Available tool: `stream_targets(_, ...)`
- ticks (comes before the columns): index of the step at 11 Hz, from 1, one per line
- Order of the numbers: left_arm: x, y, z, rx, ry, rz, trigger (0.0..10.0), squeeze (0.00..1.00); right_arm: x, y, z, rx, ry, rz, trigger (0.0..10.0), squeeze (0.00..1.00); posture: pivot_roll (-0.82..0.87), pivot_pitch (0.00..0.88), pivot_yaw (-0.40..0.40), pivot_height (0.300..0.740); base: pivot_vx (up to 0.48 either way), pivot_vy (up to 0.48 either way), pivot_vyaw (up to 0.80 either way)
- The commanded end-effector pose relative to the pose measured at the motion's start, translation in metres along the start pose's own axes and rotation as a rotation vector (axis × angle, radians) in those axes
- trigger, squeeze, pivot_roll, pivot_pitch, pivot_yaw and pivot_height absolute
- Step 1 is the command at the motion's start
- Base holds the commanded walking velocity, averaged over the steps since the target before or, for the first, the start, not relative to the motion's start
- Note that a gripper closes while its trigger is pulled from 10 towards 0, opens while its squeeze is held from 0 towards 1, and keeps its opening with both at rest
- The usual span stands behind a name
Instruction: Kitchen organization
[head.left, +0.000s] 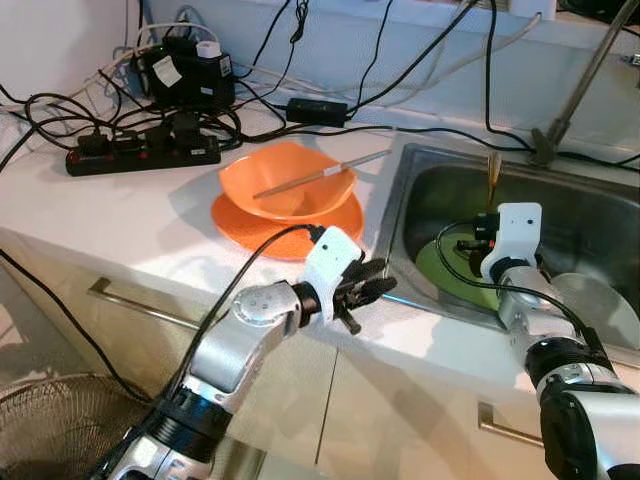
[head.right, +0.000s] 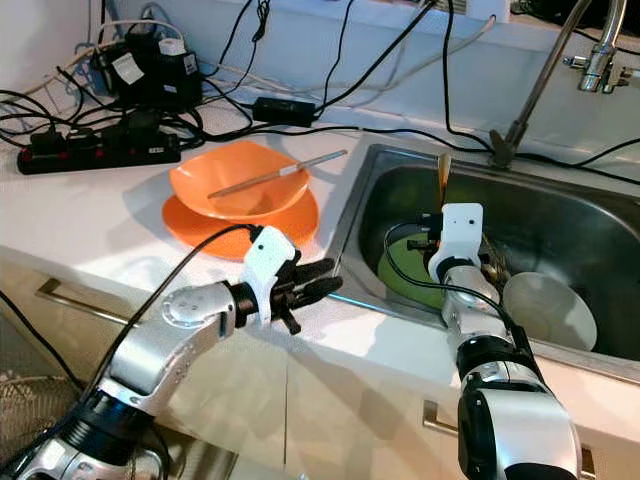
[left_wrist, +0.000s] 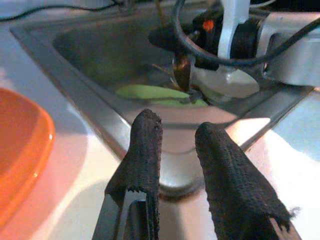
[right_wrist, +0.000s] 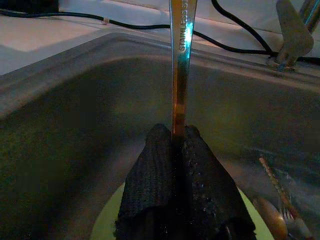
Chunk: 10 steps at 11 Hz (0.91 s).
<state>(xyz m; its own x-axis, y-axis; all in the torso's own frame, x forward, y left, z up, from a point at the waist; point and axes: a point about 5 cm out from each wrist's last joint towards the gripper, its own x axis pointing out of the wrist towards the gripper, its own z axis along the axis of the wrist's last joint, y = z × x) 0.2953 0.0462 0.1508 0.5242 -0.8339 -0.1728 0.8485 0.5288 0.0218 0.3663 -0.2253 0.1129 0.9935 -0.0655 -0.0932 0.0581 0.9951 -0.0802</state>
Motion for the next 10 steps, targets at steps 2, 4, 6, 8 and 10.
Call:
stream_targets(2,-0.0011,0.0002,0.0084,0.02,-0.015,-0.008,10.0,0.0,0.0013,-0.0002,0.002,0.013,-0.002,-0.005,10.0,0.0,0.22,0.007,-0.055,0.74,0.0,0.0,0.0)
stream_targets(4,-0.001,0.0011,0.0069,0.017,-0.006,-0.004,10.0,0.0,0.0008,0.0003,0.0,0.014,0.006,-0.007,10.0,0.0,0.22,0.011,-0.055,0.74,0.0,0.0,0.0)
stream_targets(6,-0.0003,0.0007,0.0052,0.008,-0.006,-0.006,10.0,0.0,0.0005,0.001,-0.0013,0.017,0.011,-0.003,10.0,0.0,0.22,0.013,-0.057,0.74,0.0,0.0,0.0)
stream_targets(8,-0.0001,0.0006,0.0046,0.004,-0.005,-0.006,10.0,0.0,0.0005,0.0018,-0.0016,0.022,0.013,0.0,10.0,1.0,0.22,0.012,-0.057,0.74,0.0,0.0,0.0)
stream_targets(10,0.0001,0.0003,0.004,0.001,-0.004,-0.001,10.0,0.0,0.0005,0.0025,-0.0022,0.014,0.017,0.003,10.0,0.07,0.22,0.017,-0.061,0.74,0.0,0.0,0.0)
